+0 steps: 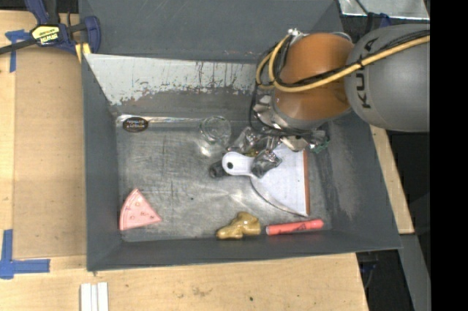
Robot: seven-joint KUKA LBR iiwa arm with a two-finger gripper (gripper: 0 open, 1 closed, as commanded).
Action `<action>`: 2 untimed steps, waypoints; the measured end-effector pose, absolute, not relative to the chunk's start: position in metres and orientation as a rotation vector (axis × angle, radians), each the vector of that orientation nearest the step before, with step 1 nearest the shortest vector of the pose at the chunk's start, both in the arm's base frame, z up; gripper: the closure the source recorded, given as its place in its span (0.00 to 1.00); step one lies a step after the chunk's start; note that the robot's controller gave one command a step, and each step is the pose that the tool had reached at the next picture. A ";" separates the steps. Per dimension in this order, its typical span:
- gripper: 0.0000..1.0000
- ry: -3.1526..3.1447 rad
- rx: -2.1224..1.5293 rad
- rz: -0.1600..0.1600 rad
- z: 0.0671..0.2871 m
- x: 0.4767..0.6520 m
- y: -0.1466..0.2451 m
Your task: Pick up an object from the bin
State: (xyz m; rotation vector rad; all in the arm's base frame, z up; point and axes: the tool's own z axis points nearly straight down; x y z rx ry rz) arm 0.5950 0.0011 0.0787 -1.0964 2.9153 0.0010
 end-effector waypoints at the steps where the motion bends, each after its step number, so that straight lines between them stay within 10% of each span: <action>1: 1.00 2.906 -1.122 0.003 0.078 0.597 -0.005; 2: 1.00 2.842 -1.334 0.001 0.190 0.601 -0.009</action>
Offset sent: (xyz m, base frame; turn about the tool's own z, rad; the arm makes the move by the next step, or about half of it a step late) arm 0.0056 -0.0101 0.1117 -0.1614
